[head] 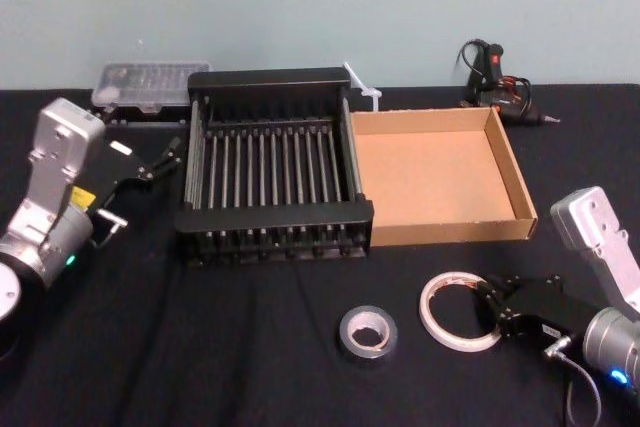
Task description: Pick up the white tape and place it into the black box , Pick up the silver tape and place it into the brown box.
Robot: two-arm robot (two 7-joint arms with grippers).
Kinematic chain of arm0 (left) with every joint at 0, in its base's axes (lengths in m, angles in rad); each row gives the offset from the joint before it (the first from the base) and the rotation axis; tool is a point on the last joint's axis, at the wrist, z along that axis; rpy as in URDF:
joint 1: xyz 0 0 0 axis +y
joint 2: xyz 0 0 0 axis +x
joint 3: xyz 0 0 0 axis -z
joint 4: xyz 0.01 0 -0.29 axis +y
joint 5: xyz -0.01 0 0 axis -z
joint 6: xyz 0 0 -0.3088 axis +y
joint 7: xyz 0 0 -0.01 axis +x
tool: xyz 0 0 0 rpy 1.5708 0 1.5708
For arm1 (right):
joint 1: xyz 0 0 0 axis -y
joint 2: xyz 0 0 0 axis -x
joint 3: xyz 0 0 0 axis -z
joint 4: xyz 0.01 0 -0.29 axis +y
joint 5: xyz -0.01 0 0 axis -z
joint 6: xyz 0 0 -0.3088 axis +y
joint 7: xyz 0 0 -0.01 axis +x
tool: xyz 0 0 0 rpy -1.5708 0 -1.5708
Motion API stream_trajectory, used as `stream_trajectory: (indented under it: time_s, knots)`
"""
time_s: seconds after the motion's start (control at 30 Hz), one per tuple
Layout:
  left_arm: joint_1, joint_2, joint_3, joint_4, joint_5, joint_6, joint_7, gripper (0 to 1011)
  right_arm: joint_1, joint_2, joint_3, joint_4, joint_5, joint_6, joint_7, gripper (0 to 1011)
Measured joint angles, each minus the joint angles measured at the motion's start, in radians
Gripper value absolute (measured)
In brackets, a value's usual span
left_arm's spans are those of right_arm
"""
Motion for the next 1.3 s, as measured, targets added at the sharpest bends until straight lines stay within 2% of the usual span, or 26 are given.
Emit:
stream_trajectory:
  time_s: [0.8, 1.3]
  knots:
    - [0.000, 0.000, 0.000, 0.000, 0.000, 0.000, 0.000, 1001, 0.000, 0.000, 0.000, -0.002, 0.000, 0.000, 0.001, 98]
    - [0.000, 0.000, 0.000, 0.000, 0.000, 0.000, 0.000, 1002, -0.008, 0.011, 0.030, -0.049, 0.035, -0.008, 0.012, 98]
